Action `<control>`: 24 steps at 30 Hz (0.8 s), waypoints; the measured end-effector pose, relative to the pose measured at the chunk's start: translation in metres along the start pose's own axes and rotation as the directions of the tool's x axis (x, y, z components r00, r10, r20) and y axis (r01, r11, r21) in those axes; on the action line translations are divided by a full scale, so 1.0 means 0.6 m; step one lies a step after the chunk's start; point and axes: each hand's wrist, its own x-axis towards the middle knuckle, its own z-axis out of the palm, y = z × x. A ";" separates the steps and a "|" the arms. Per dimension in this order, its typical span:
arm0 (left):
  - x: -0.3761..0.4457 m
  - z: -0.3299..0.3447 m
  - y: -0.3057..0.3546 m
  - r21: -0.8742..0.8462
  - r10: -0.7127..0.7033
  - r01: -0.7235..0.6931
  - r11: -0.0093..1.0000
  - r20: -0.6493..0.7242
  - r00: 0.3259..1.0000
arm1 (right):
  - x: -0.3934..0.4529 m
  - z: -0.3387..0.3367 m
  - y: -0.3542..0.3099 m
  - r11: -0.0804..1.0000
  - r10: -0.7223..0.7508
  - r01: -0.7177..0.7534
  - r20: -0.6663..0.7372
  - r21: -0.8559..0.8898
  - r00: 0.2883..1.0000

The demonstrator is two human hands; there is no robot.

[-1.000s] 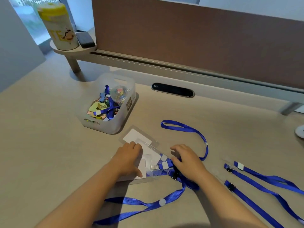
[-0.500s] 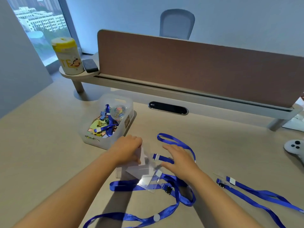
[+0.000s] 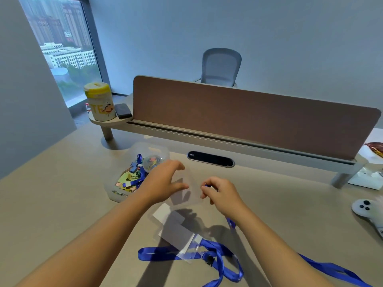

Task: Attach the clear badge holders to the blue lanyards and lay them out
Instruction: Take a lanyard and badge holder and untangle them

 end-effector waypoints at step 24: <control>-0.017 -0.010 0.043 0.164 0.264 -0.248 0.955 -0.084 0.961 | -0.008 -0.008 -0.031 0.998 -0.024 0.023 0.007 0.055 1.000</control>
